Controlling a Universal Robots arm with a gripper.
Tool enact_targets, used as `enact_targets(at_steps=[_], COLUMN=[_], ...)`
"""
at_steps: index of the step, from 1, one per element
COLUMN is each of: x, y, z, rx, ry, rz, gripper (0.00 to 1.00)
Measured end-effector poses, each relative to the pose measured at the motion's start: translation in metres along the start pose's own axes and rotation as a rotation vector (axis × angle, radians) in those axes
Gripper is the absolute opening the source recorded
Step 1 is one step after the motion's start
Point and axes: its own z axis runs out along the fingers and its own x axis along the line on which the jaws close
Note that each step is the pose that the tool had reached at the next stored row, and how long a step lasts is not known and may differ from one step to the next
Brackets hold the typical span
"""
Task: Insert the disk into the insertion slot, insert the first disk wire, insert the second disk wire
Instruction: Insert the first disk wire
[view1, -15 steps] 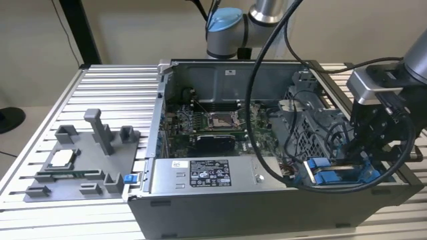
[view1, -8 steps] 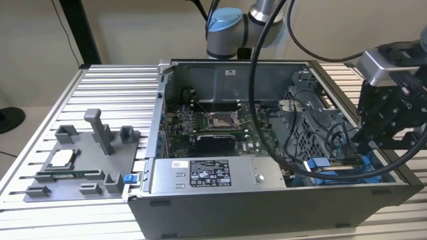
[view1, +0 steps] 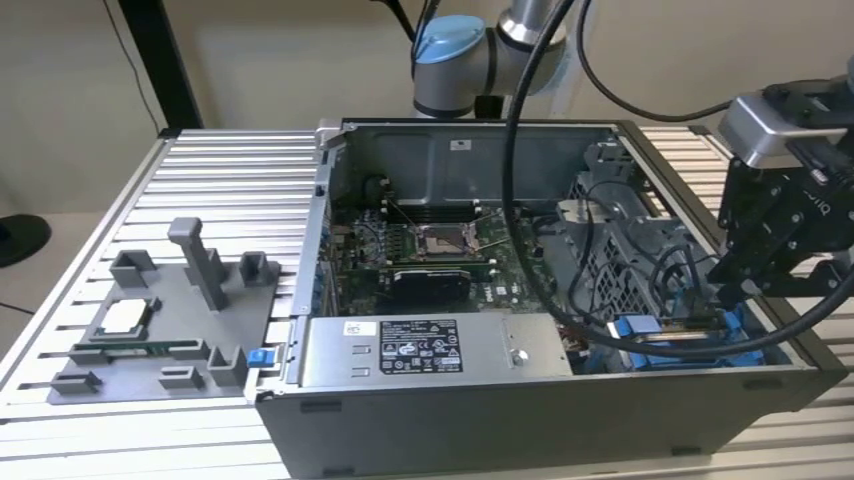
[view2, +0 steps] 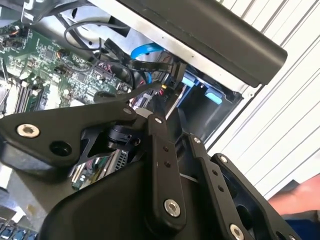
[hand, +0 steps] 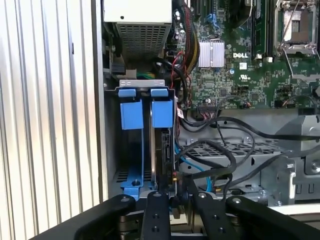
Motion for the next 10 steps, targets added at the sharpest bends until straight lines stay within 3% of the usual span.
enact_targets(at_steps=[10], x=[-0.0013], y=[-0.0271], z=[0.0001], rx=[-0.0046], ry=[0.0001], rz=[-0.002], gripper=[0.0])
